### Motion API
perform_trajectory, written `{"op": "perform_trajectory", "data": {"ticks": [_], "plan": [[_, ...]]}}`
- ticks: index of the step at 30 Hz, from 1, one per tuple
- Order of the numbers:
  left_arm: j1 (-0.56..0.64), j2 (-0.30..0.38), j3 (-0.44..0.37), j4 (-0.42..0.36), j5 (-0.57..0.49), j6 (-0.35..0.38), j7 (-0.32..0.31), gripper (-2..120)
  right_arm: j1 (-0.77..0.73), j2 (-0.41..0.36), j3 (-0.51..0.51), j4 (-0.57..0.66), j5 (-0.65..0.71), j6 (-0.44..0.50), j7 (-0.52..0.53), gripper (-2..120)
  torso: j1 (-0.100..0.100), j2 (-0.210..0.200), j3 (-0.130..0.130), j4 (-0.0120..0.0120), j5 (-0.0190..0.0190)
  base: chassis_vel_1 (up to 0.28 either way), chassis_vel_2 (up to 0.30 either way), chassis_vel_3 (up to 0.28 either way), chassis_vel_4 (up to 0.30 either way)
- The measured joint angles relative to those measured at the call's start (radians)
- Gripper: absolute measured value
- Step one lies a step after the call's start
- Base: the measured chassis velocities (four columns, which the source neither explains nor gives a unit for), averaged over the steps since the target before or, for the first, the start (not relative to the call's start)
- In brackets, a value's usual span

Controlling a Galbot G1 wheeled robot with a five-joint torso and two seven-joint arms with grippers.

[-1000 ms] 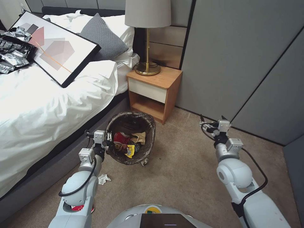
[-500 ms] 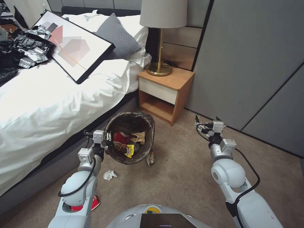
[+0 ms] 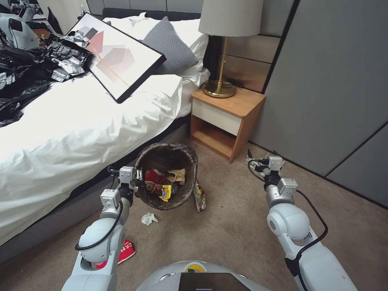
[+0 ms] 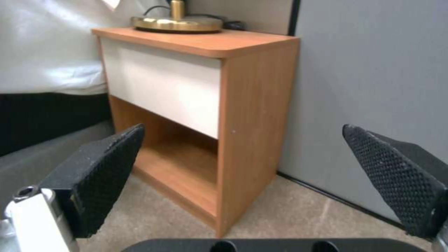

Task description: Pick up the trash bin, then pick up the garbage from the floor and place it into the trash bin.

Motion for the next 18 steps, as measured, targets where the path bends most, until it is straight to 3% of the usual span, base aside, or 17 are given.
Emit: {"op": "perform_trajectory", "data": {"ticks": [18], "plan": [[0.004, 0.005, -0.001, -0.009, -0.006, 0.003, -0.002, 2, -0.002, 0.006, -0.013, -0.008, -0.025, -0.004, 0.004, 100, 0.000, 0.000, 0.000, 0.0001, 0.0000, 0.016, 0.016, 0.018, 0.017]]}}
